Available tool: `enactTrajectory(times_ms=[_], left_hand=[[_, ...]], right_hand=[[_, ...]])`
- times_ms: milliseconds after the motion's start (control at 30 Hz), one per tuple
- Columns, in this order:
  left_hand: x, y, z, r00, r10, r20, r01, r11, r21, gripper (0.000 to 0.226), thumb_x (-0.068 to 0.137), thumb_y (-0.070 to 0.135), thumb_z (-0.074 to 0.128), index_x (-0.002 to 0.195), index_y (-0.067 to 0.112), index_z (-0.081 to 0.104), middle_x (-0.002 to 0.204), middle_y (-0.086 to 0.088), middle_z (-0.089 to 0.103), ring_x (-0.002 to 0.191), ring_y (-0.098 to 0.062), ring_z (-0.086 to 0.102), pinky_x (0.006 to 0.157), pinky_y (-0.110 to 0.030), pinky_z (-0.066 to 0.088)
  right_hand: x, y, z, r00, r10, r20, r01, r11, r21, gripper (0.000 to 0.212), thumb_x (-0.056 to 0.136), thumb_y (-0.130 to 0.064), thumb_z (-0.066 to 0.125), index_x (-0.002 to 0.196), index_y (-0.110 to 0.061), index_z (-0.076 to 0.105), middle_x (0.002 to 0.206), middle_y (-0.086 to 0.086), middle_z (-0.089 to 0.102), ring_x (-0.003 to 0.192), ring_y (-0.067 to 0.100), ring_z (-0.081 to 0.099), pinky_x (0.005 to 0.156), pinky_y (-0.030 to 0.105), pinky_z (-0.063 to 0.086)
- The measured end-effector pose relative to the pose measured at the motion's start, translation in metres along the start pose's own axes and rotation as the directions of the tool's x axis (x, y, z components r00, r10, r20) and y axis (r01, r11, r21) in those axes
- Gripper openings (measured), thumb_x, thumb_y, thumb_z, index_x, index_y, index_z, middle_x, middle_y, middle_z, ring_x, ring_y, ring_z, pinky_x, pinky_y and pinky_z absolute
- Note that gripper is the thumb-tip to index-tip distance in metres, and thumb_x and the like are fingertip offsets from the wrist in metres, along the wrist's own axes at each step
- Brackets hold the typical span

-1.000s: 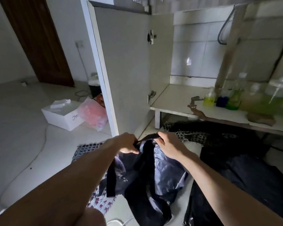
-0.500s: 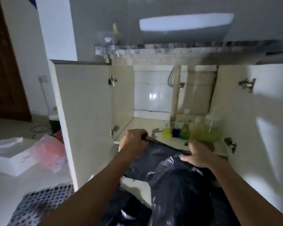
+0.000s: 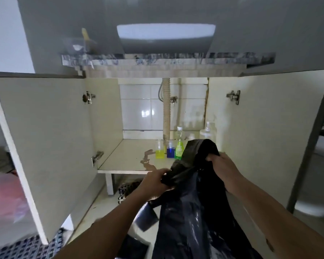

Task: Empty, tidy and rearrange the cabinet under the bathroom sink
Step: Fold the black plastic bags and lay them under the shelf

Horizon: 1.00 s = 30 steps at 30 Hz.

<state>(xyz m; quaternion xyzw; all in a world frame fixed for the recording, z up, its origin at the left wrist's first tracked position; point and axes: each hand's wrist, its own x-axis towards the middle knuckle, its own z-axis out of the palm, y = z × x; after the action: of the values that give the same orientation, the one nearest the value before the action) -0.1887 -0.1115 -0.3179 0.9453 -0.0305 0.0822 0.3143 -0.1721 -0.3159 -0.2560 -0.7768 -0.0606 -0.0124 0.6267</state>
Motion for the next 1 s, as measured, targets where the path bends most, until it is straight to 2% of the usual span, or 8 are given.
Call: enactTrajectory(times_ms=[133,200,367,500,667,833,933,1000], left_hand=[[0.006,0.0,-0.002,0.991,0.003,-0.134,-0.014,0.996,-0.083,0.017,0.09,0.01,0.057,0.099,0.007,0.072,0.085,-0.004,0.064,0.076,-0.014,0.053,0.054,-0.01,0.031],[0.008,0.0,-0.004,0.982,0.003,-0.186,-0.014,0.998,-0.061,0.021,0.093,0.01,0.051,0.102,0.01,0.07,0.089,-0.002,0.063,0.08,-0.015,0.053,0.062,-0.017,0.034],[0.011,-0.002,-0.003,0.969,0.074,-0.235,-0.042,0.99,0.138,0.023,0.093,0.019,0.043,0.103,0.02,0.064,0.095,-0.009,0.068,0.088,-0.031,0.062,0.077,-0.038,0.052],[0.009,0.007,-0.005,0.962,0.143,-0.231,-0.077,0.959,0.273,0.019,0.094,0.027,0.042,0.1,0.025,0.06,0.094,-0.008,0.067,0.084,-0.033,0.063,0.074,-0.042,0.053],[0.006,0.009,-0.005,0.958,0.204,-0.203,-0.1,0.897,0.43,0.022,0.096,0.028,0.041,0.105,0.023,0.061,0.103,-0.01,0.065,0.093,-0.032,0.063,0.078,-0.037,0.048],[0.004,0.009,-0.008,0.965,0.212,-0.152,-0.124,0.886,0.446,0.024,0.094,0.027,0.041,0.104,0.021,0.062,0.1,-0.008,0.066,0.091,-0.029,0.062,0.077,-0.038,0.049],[0.001,0.006,-0.011,0.975,0.208,-0.08,-0.152,0.882,0.446,0.025,0.093,0.025,0.042,0.105,0.019,0.063,0.101,-0.007,0.066,0.093,-0.027,0.061,0.078,-0.038,0.05],[-0.001,0.004,-0.015,0.974,0.219,-0.055,-0.171,0.875,0.453,0.024,0.093,0.025,0.044,0.107,0.02,0.063,0.104,-0.006,0.066,0.096,-0.026,0.06,0.079,-0.037,0.05]], right_hand=[[0.018,0.013,-0.015,0.988,0.086,-0.128,-0.08,0.995,0.057,0.022,0.086,-0.017,0.049,0.1,-0.006,0.062,0.092,0.016,0.061,0.081,0.029,0.059,0.068,0.031,0.041],[0.026,0.025,-0.024,0.978,0.146,-0.152,-0.138,0.989,0.06,0.022,0.088,-0.018,0.05,0.102,-0.004,0.06,0.091,0.017,0.061,0.077,0.028,0.059,0.064,0.031,0.043],[0.031,0.048,-0.04,0.958,0.137,-0.253,-0.223,0.909,-0.352,0.038,0.09,-0.017,0.05,0.122,0.001,0.041,0.113,0.021,0.054,0.102,0.036,0.057,0.077,0.035,0.041],[0.021,0.025,-0.034,0.948,-0.224,-0.226,0.051,0.807,-0.588,0.061,0.087,-0.012,0.056,0.141,-0.003,0.029,0.14,0.019,0.037,0.125,0.035,0.044,0.101,0.039,0.038],[-0.012,-0.002,0.004,0.8,-0.599,0.04,0.476,0.592,-0.65,0.046,0.082,-0.01,0.062,0.125,-0.014,0.045,0.136,0.005,0.04,0.115,0.023,0.052,0.098,0.037,0.045],[-0.026,0.033,0.047,0.861,-0.284,0.421,0.505,0.573,-0.646,0.071,0.085,-0.022,0.063,0.143,-0.015,0.023,0.139,0.002,0.034,0.128,0.02,0.041,0.098,0.023,0.037],[-0.013,0.061,0.057,0.909,-0.175,0.379,0.411,0.536,-0.737,0.085,0.082,-0.02,0.066,0.149,-0.011,0.014,0.142,0.006,0.036,0.13,0.023,0.041,0.108,0.033,0.037],[0.0,0.071,0.05,0.949,-0.104,0.297,0.304,0.546,-0.781,0.07,0.082,-0.014,0.064,0.142,-0.009,0.028,0.127,0.007,0.051,0.112,0.022,0.056,0.094,0.033,0.048]])
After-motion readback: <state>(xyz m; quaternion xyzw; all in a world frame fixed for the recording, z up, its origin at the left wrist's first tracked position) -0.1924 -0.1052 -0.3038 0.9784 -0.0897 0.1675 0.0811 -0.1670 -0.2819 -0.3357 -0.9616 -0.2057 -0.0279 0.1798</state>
